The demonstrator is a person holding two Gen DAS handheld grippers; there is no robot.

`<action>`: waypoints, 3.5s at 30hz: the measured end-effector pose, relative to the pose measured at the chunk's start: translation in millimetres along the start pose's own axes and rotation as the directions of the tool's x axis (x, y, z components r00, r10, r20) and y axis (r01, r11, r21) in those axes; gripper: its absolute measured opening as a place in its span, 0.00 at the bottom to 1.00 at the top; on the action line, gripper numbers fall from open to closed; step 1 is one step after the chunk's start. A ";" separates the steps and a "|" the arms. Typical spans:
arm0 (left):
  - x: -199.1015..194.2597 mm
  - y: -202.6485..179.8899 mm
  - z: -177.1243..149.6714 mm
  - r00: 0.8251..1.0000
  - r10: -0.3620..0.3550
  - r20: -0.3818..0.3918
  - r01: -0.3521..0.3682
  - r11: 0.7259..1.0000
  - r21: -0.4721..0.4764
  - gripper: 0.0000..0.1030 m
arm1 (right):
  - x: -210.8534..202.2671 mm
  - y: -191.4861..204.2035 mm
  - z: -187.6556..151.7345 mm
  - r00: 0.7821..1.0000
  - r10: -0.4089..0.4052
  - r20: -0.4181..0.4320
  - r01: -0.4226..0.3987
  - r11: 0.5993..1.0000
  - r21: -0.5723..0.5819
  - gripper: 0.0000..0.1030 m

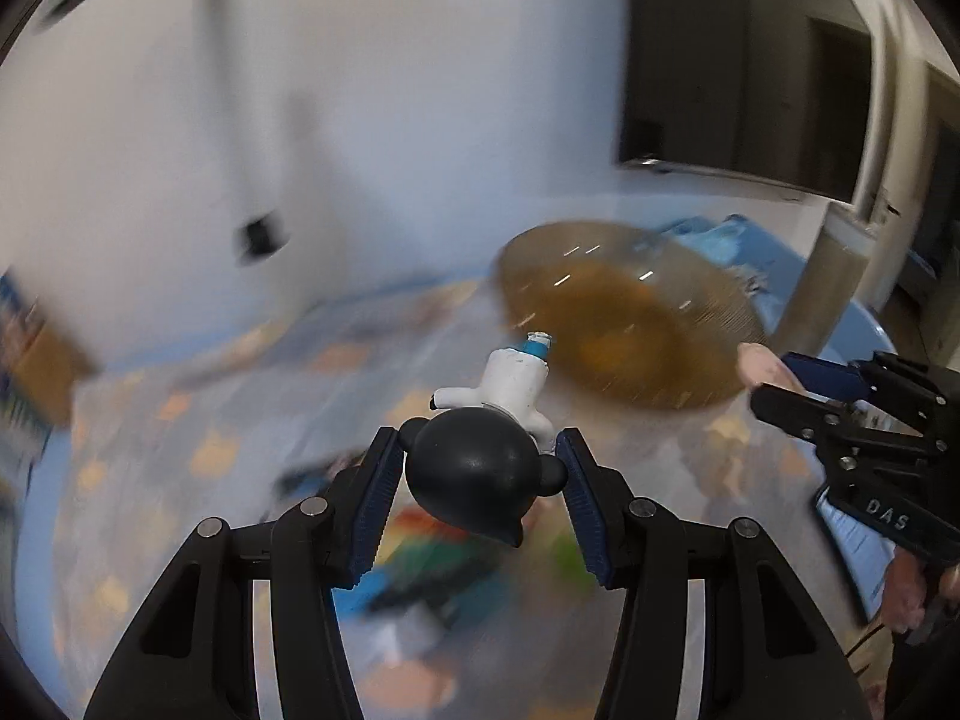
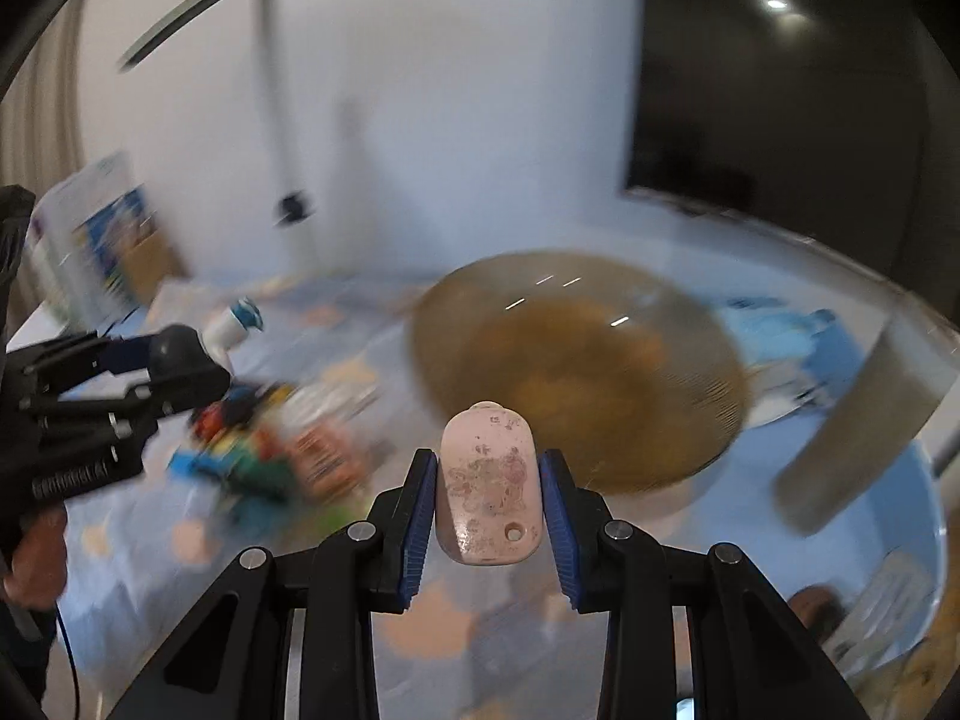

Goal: Organize rigid objects
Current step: 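Carry both items over the amber bowl and open both tools to drop them, then withdraw both tools from the bowl back over the pile, then grasp the white charger cube with the left tool while the right tool grasps the green frog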

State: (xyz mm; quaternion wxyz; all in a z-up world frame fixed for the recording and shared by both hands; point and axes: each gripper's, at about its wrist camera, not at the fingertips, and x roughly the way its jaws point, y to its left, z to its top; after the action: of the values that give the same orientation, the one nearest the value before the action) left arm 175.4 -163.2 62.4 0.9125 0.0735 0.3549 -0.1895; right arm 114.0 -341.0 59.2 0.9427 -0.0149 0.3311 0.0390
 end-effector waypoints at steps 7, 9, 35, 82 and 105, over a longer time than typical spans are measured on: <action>68.0 -48.3 29.9 0.991 -0.101 -0.091 0.103 0.995 0.017 0.48 | 27.7 -43.6 15.8 0.996 -0.038 -0.084 0.043 0.997 0.059 0.33; 77.5 -57.7 31.1 0.988 -0.109 -0.107 0.113 0.993 0.026 0.48 | 38.7 -52.2 15.2 0.993 -0.030 -0.117 0.039 0.997 0.073 0.33; 12.9 -7.5 28.8 0.998 -0.056 0.002 0.056 0.997 -0.055 0.68 | 10.4 -50.4 24.8 0.994 -0.021 -0.110 0.028 0.997 0.068 0.38; -16.1 111.6 -170.3 0.947 0.293 -0.131 -0.318 0.909 -0.268 0.68 | 66.7 104.2 -92.2 0.970 0.141 -0.200 -0.152 0.988 -0.040 0.57; 4.1 51.8 -132.1 0.983 0.142 -0.120 -0.157 0.980 -0.122 0.68 | 72.4 71.5 -78.7 0.957 0.196 -0.214 -0.173 0.977 0.121 0.57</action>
State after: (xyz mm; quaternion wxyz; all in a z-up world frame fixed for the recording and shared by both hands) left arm 116.9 -81.5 -37.7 0.9059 0.0504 0.4102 -0.0923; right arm 115.3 -269.4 -47.7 0.8909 0.0594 0.4372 0.1081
